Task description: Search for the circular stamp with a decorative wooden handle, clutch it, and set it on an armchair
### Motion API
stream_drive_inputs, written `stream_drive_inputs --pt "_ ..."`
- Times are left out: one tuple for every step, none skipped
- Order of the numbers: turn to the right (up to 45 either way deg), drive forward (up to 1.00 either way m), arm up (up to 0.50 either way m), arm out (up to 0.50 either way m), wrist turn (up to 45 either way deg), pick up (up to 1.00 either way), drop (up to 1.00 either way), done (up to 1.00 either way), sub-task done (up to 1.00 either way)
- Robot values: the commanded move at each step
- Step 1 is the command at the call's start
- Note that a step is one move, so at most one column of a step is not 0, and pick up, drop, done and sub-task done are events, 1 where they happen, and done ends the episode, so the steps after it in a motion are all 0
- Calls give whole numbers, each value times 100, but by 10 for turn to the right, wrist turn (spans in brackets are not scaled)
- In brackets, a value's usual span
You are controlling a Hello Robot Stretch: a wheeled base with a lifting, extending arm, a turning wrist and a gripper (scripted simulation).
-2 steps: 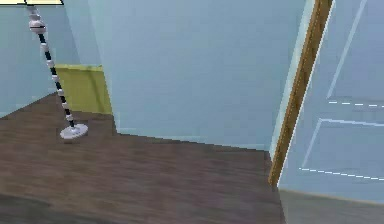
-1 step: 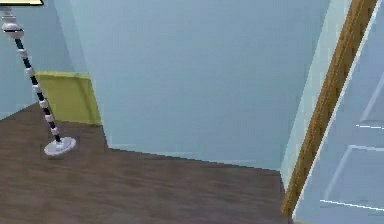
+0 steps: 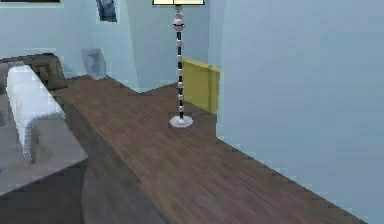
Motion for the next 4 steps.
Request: stream_drive_inputs --pt "0 55 0 0 0 0 0 0 0" --pt "-180 0 0 0 0 0 0 0 0" --pt "0 40 0 0 0 0 0 0 0" --pt "450 0 0 0 0 0 0 0 0"
